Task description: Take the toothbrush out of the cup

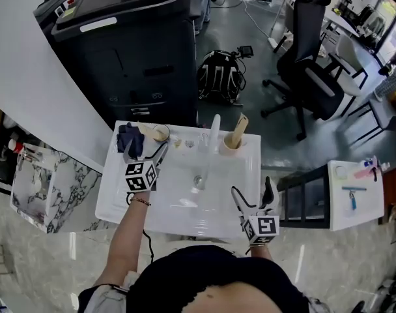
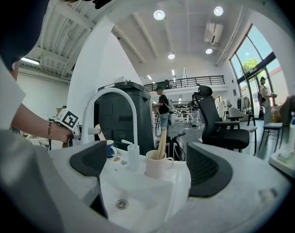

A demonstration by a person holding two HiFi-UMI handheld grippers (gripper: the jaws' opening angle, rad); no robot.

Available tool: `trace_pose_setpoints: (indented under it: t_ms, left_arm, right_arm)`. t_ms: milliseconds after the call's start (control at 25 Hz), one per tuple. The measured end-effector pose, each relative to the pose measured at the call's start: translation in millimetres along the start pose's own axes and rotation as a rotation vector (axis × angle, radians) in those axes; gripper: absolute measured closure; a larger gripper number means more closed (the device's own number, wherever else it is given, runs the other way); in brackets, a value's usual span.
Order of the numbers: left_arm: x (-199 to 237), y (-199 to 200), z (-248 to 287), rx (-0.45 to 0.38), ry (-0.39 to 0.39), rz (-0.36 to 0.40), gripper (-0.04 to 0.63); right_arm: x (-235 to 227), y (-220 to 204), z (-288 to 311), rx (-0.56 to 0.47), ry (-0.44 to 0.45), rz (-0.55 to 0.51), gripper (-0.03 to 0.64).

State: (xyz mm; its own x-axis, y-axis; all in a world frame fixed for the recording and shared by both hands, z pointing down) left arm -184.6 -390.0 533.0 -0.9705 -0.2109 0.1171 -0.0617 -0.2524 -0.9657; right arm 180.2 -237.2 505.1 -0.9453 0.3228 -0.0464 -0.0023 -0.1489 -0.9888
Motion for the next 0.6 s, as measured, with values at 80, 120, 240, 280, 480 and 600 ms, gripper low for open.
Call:
trace_pose_setpoints:
  t_ms: [80,120,240,280,480,600]
  left_arm:
    - [4.3,-0.3,15.1,0.022,0.016,0.030,0.060]
    - [5.9,-0.7,22.2,0.030,0.020,0.042,0.060]
    - [11.0,-3.7,42.9,0.053,0.031,0.029,0.061]
    - [13.2,-5.2,48.7,0.066,0.036,0.025,0.063]
    - [19.9,-12.1,61.5,0.101,0.028,0.034,0.421]
    - [27.3,-15.2,63.5,0.112,0.061,0.015,0.443]
  right_arm:
    - [-4.1,0.0,1.3,0.003,-0.009,0.006,0.110]
    - [-5.9,-0.5,1.3,0.005,-0.015,0.008,0.110]
    - [-12.1,-3.0,0.1,0.013,-0.032,0.018,0.110]
    - [-13.8,-3.7,-0.6,0.015,-0.038,0.022,0.110]
    - [-21.0,-8.9,-8.3,0.029,-0.068,0.034,0.110]
    - [-25.1,-9.4,-11.3,0.037,-0.081,0.039,0.110]
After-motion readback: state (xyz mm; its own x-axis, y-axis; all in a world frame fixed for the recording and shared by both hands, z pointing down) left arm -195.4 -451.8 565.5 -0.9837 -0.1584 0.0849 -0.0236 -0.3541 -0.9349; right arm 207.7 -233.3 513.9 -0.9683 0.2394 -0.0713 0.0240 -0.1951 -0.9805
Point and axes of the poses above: the fingertips, and each gripper's own axes: z forward along the fingers, x to its left, y out of its top, the point moved 5 cm from there along -z, backward along the fingers, and after that the axes turned 1 degree about -x, right-handed, at the moved point
